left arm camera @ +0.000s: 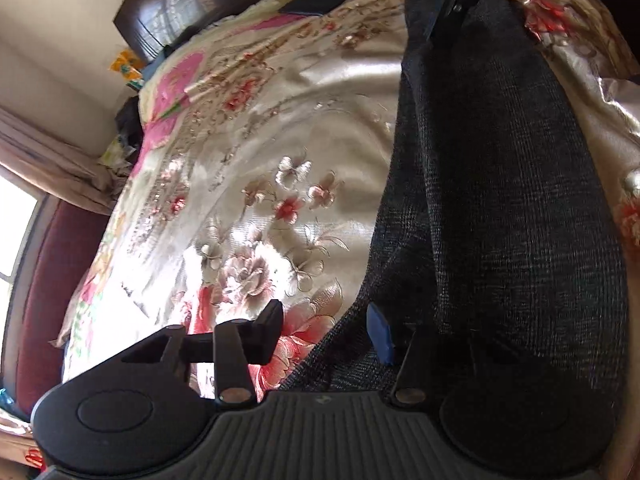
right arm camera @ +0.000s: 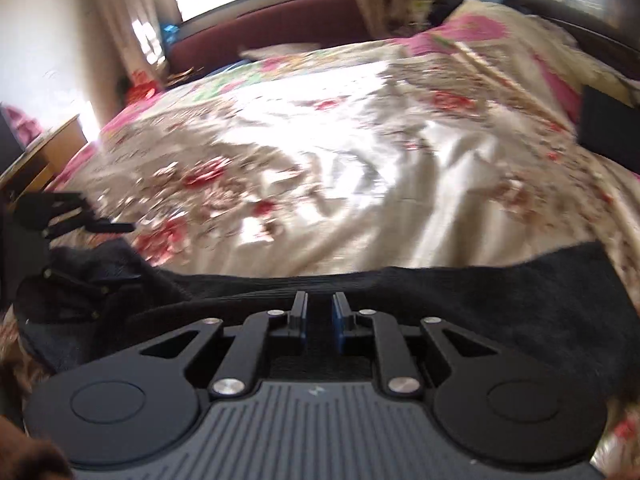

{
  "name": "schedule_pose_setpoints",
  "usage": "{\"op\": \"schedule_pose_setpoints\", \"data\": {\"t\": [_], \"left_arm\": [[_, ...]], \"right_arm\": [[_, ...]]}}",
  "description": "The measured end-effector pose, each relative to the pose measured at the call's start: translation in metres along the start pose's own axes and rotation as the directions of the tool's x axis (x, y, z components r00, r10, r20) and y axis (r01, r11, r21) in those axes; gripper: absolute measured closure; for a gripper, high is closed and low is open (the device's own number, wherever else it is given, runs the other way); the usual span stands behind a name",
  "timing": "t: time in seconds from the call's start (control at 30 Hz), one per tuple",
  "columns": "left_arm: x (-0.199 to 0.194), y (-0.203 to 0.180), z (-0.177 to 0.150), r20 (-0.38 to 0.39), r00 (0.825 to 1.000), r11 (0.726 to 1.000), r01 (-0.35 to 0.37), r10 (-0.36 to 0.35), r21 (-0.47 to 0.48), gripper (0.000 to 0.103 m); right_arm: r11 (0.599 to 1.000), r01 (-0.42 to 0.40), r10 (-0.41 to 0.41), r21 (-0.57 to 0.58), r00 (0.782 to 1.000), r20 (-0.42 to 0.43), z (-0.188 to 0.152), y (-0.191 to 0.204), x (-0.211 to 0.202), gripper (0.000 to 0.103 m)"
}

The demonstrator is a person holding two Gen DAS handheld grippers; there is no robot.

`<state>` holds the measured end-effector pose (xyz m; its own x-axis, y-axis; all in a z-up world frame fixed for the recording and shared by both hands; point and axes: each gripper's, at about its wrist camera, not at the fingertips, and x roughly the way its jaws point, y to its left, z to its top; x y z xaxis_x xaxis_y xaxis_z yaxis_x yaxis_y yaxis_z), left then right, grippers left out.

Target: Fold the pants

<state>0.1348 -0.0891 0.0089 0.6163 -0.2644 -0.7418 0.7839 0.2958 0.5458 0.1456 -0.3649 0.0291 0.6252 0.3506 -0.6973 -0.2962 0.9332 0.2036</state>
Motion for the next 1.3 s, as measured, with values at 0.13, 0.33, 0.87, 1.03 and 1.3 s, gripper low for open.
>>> {"op": "schedule_pose_setpoints", "data": {"t": [0.13, 0.33, 0.87, 1.03, 1.3], "left_arm": [[0.003, 0.012, -0.006, -0.022, 0.991, 0.991, 0.13, -0.131, -0.018, 0.044], [0.012, 0.014, -0.02, -0.041, 0.979, 0.98, 0.2, -0.2, 0.011, 0.044], [-0.029, 0.003, -0.04, 0.008, 0.993, 0.993, 0.119, -0.119, 0.024, 0.055], [-0.036, -0.007, -0.031, 0.048, 0.998, 0.993, 0.032, -0.038, 0.11, 0.051], [-0.018, -0.017, -0.019, 0.093, 0.994, 0.988, -0.068, 0.055, 0.142, 0.049]], "right_arm": [[0.955, -0.199, 0.164, -0.222, 0.972, -0.169, 0.03, 0.053, 0.065, 0.087], [0.864, -0.388, 0.255, -0.322, 0.887, -0.385, 0.04, 0.104, 0.132, 0.076], [0.779, -0.314, 0.171, -0.543, 0.939, -0.298, 0.002, 0.165, 0.072, 0.099], [0.731, -0.205, 0.106, -0.651, 0.976, -0.189, -0.013, 0.181, 0.065, 0.1], [0.714, -0.013, 0.032, -0.7, 0.999, 0.014, -0.007, 0.188, 0.065, 0.101]]}}
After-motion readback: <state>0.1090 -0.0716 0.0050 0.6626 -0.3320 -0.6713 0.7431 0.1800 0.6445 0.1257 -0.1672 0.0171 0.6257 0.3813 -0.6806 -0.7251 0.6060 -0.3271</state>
